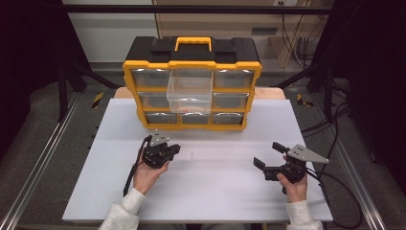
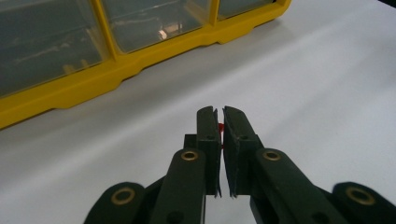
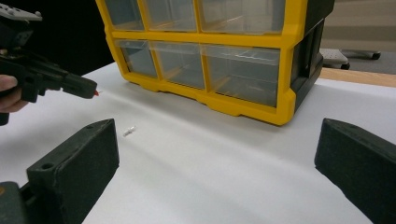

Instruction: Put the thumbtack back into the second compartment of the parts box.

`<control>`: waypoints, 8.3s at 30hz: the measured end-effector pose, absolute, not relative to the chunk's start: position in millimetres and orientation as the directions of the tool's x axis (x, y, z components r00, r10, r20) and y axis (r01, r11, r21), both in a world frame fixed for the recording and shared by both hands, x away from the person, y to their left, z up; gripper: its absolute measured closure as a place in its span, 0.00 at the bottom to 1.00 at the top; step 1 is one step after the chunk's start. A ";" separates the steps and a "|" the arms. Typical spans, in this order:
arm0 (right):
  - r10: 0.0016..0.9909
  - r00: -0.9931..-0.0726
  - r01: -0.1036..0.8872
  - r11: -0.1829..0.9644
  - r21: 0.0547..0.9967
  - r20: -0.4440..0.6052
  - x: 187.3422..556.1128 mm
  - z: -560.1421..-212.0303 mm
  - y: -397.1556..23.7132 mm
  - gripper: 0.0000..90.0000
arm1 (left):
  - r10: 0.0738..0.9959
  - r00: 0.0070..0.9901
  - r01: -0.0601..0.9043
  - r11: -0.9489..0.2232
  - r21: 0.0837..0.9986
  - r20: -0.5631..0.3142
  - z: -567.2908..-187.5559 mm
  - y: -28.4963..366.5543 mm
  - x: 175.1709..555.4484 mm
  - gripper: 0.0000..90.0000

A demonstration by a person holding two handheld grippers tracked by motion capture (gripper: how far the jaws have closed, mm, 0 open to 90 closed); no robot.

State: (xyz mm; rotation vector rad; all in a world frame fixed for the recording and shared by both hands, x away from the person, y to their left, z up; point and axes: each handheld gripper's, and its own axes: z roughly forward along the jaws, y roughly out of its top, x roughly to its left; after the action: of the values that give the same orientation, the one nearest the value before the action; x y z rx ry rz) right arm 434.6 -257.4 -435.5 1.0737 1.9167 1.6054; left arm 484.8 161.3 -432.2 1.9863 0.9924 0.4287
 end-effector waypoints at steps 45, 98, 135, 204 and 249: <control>0.777 -0.610 0.288 0.037 0.957 0.154 433.9 -434.9 -258.1 0.00 | 0.768 0.639 0.353 -0.243 0.904 -0.043 -308.1 192.3 453.6 0.94; 0.776 -0.613 0.286 0.042 0.957 0.149 434.2 -434.8 -259.1 0.00 | 0.770 0.632 0.261 -0.321 0.910 0.090 -210.5 131.4 517.2 0.94; 0.777 -0.612 0.286 0.042 0.957 0.148 434.0 -434.9 -259.1 0.00 | 0.764 0.644 0.165 -0.183 0.969 0.035 -219.1 163.0 483.5 0.23; 0.778 -0.611 0.296 0.050 0.954 0.149 434.9 -436.8 -258.1 0.00 | 0.792 0.605 0.557 -0.348 0.754 -0.082 -463.4 125.7 508.0 0.20; 0.777 -0.612 0.292 0.049 0.955 0.147 435.2 -436.2 -258.6 0.00 | 0.765 0.642 0.530 -0.390 0.753 -0.055 -465.0 119.3 499.4 0.95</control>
State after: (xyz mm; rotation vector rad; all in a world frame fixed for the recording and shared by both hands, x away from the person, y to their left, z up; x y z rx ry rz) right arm 435.2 -258.6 -436.2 1.0723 1.9224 1.5868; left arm 499.4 119.3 -465.0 2.0876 1.0061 0.3875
